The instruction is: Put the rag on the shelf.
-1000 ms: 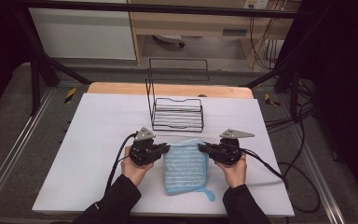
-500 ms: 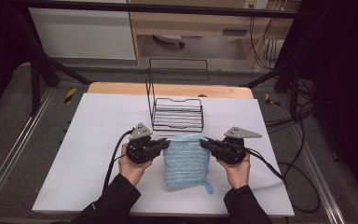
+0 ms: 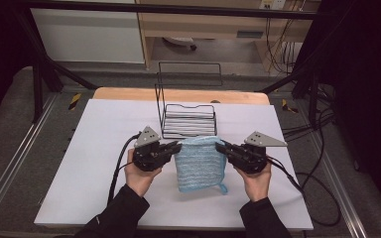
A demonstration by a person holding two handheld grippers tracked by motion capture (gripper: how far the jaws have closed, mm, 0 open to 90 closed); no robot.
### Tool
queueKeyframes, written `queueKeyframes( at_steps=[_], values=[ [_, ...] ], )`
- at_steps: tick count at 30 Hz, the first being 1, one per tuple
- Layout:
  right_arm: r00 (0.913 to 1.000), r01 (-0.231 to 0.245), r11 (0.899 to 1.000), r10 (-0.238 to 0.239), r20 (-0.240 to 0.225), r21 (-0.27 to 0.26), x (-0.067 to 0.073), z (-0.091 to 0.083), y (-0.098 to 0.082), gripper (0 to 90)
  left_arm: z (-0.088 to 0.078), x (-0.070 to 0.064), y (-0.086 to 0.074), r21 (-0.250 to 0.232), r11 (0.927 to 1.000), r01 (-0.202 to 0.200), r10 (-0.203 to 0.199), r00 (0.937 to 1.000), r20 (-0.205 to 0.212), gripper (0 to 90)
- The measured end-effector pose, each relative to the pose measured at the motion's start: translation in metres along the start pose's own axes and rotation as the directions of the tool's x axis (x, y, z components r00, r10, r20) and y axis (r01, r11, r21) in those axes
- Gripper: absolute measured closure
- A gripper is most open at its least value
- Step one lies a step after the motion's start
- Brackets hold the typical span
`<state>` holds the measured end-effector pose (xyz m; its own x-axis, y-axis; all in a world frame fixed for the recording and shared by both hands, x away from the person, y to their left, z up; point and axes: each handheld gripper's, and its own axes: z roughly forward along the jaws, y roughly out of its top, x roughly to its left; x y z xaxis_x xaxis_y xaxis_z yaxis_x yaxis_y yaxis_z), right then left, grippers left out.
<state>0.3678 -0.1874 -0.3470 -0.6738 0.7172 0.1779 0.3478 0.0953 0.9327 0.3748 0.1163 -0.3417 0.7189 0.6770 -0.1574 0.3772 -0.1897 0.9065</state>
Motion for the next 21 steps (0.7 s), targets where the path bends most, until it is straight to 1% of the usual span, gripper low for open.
queueKeyframes(
  at_steps=[6,10,13,16,21],
  values=[
    [0.9997,0.012,0.999,-0.012,0.02,-0.033,0.004,-0.002,0.006,80.7,-0.002,0.001,0.008,-0.03,0.9995,-0.004,0.004,1.0,-0.005,82.1],
    [0.9992,0.02,0.997,-0.018,0.035,-0.068,0.006,-0.004,0.014,80.7,-0.004,0.002,0.015,-0.061,0.9981,-0.007,0.007,0.9999,-0.007,82.0],
    [0.9984,0.035,0.995,-0.03,0.047,-0.092,0.009,-0.006,0.02,80.7,-0.005,0.002,0.022,-0.079,0.9968,-0.011,0.01,0.9999,-0.014,82.0],
    [0.9972,0.052,0.992,-0.046,0.059,-0.113,0.012,-0.007,0.027,80.7,-0.006,0.002,0.027,-0.095,0.9952,-0.026,0.023,0.9993,-0.03,82.0],
    [0.9954,0.068,0.988,-0.057,0.077,-0.141,0.015,-0.008,0.035,80.8,-0.009,0.003,0.036,-0.128,0.9912,-0.033,0.029,0.999,-0.033,82.0]
  ],
)
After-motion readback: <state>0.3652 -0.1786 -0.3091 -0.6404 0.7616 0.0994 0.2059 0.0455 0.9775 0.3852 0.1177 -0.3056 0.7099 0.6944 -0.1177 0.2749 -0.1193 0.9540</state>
